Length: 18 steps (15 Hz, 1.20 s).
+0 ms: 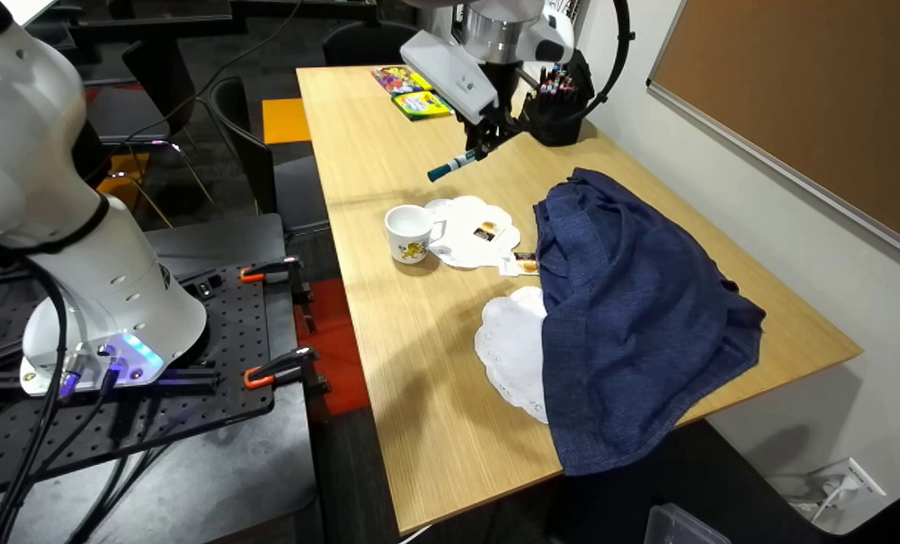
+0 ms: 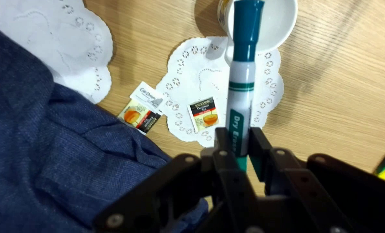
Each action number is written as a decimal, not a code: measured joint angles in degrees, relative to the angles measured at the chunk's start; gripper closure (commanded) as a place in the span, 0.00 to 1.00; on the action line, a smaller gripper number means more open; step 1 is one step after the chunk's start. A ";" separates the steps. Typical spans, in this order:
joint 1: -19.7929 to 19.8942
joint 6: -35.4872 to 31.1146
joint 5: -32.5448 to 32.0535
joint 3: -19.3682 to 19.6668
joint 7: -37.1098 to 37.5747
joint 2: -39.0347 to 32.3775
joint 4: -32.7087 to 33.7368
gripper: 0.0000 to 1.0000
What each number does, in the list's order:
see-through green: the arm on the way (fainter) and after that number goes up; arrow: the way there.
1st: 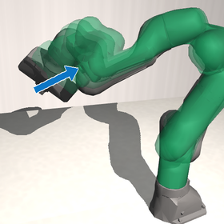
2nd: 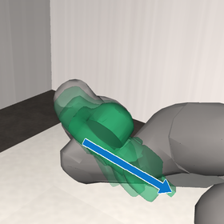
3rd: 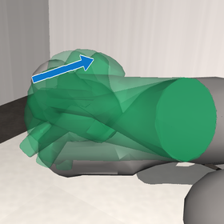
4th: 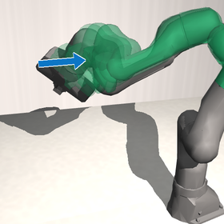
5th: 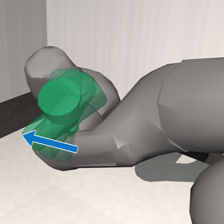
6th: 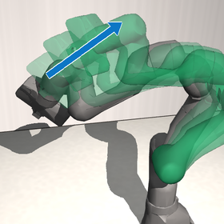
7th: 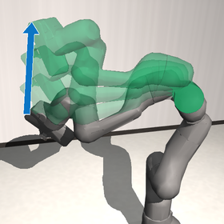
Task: Move the cup away from the table mat then put the marker inside the cup
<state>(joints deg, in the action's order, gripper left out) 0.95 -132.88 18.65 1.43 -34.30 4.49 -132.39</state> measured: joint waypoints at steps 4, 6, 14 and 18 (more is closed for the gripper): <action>-0.02 -1.35 11.74 0.87 -15.47 -0.19 -0.13 0.95; -0.03 -1.46 17.78 1.20 -23.37 -0.28 -0.15 0.95; 0.03 -0.38 37.97 1.70 -45.37 -0.79 -0.35 0.80; 0.03 -0.38 37.95 1.70 -45.37 -0.90 -0.35 0.95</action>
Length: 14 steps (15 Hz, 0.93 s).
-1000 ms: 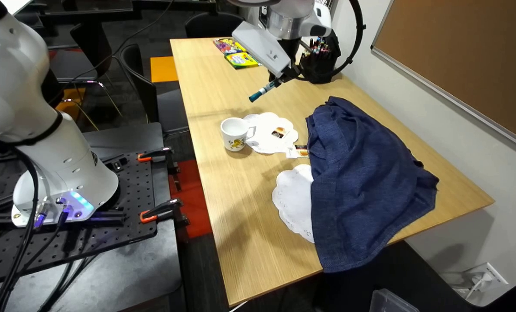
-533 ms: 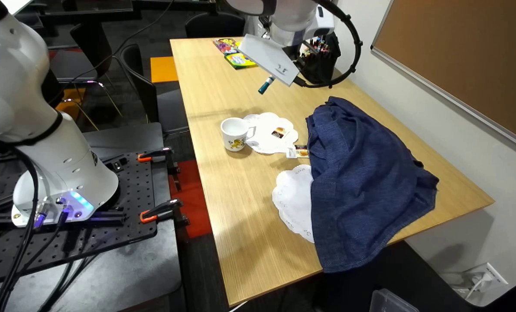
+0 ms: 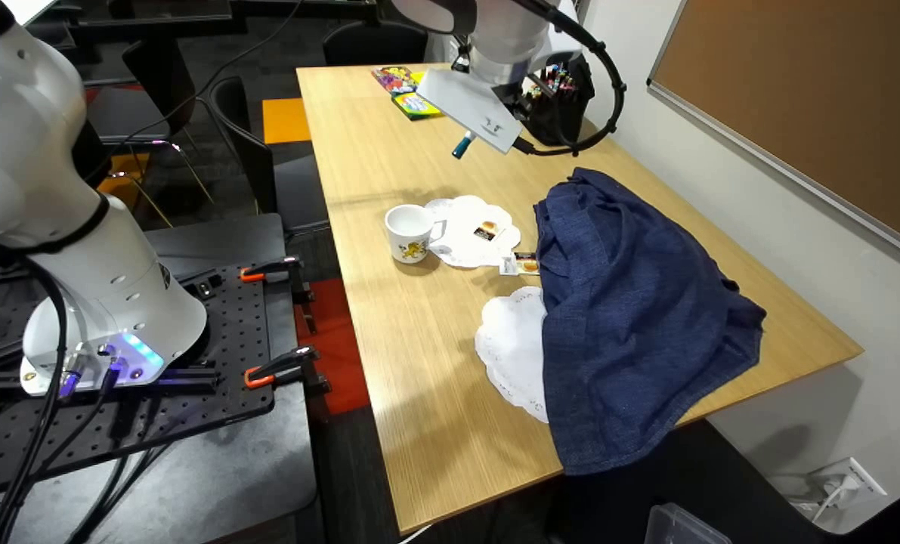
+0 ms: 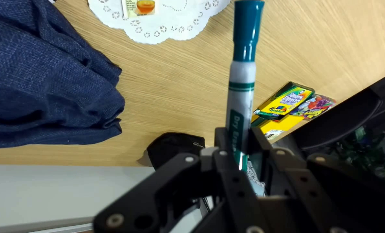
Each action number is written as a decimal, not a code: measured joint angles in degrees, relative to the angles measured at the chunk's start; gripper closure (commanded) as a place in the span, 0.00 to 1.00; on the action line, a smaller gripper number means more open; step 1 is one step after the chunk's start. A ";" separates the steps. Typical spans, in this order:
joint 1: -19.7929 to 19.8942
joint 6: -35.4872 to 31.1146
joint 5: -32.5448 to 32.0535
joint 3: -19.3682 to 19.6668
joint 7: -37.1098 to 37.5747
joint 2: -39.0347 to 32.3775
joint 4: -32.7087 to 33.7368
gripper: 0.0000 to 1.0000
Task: Move the cup away from the table mat then put the marker inside the cup
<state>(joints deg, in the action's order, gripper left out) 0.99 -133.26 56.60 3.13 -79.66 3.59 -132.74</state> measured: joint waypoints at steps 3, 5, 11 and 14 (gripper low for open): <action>0.07 2.31 5.53 0.17 -4.84 -0.42 0.15 0.95; 0.29 5.99 12.31 0.83 -12.00 -0.83 0.21 0.95; 2.81 20.24 21.98 3.01 -31.13 -2.46 0.16 0.95; 3.77 25.66 22.08 3.31 -37.55 -3.55 0.01 0.95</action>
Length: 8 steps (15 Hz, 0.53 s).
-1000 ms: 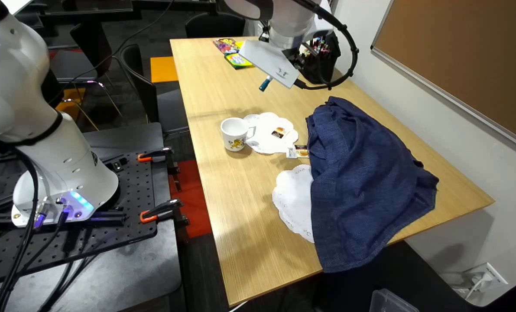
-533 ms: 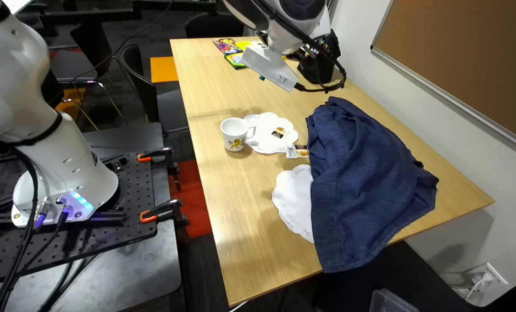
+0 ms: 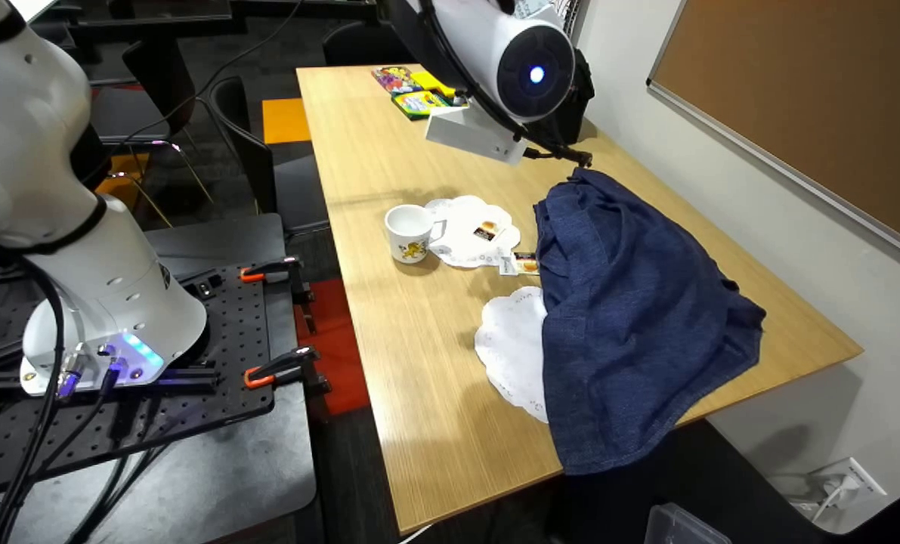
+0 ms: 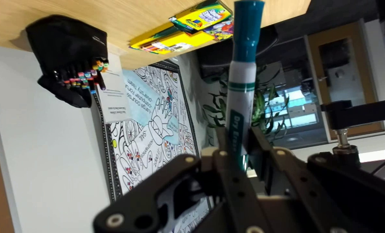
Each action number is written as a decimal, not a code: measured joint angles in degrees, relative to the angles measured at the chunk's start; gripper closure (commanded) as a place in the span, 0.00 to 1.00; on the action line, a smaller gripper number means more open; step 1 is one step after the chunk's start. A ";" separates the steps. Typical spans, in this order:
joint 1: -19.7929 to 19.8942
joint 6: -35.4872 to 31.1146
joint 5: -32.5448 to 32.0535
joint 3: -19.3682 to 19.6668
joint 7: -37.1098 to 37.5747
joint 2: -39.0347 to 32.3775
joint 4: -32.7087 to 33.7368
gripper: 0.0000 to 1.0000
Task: Move the cup away from the table mat then put the marker inside the cup
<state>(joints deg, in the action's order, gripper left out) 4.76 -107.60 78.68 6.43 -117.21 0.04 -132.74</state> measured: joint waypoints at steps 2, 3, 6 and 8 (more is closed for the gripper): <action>0.18 2.59 -0.01 0.05 -2.94 -0.93 -0.09 0.95; 0.21 3.79 -0.05 0.05 -3.95 -1.44 -0.13 0.95; 0.48 7.68 -0.81 0.13 -5.35 -2.91 -0.26 0.95; 0.97 9.43 -1.88 0.30 -5.35 -3.79 -0.29 0.95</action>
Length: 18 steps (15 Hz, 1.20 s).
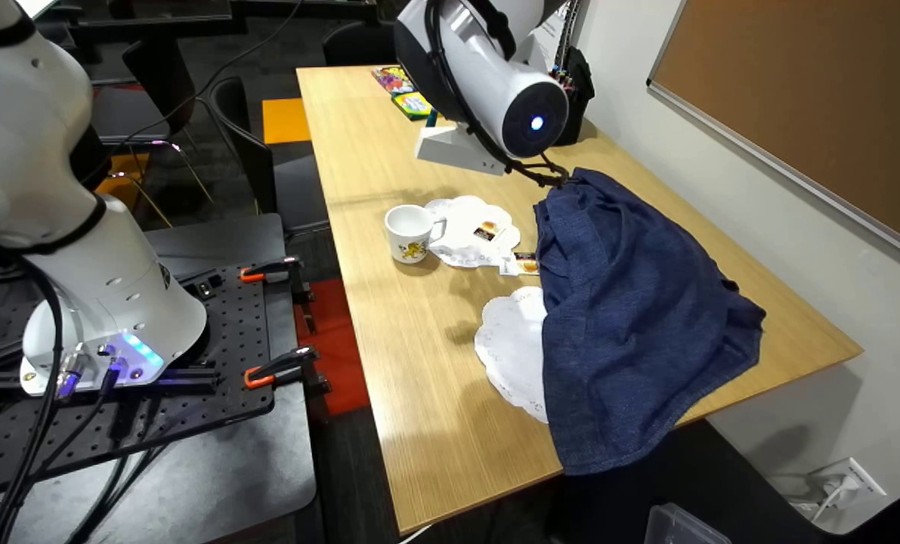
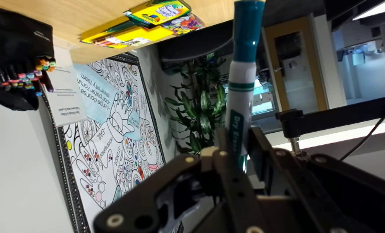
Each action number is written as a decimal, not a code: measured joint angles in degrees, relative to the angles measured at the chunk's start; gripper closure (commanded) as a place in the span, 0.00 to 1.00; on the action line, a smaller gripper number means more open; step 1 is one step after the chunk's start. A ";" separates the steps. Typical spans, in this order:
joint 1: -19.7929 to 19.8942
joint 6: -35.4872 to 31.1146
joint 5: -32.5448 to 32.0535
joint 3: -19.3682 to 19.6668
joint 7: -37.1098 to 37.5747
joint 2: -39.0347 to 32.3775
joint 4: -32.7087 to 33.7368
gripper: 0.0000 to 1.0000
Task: Move the cup away from the table mat then put the marker inside the cup
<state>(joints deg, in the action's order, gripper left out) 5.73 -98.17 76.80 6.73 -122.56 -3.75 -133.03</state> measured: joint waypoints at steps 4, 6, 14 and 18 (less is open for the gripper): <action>1.41 0.98 -3.12 1.41 0.00 -1.37 -0.51 0.95; 2.16 1.04 -3.82 2.22 0.00 -1.95 -1.32 0.80; 2.89 1.38 -3.89 2.58 -0.46 -3.05 -1.69 0.95; 3.79 6.49 -4.09 2.79 -7.78 -5.46 -1.00 0.95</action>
<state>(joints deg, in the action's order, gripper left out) 9.52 -91.68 72.70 9.52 -130.35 -9.21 -134.03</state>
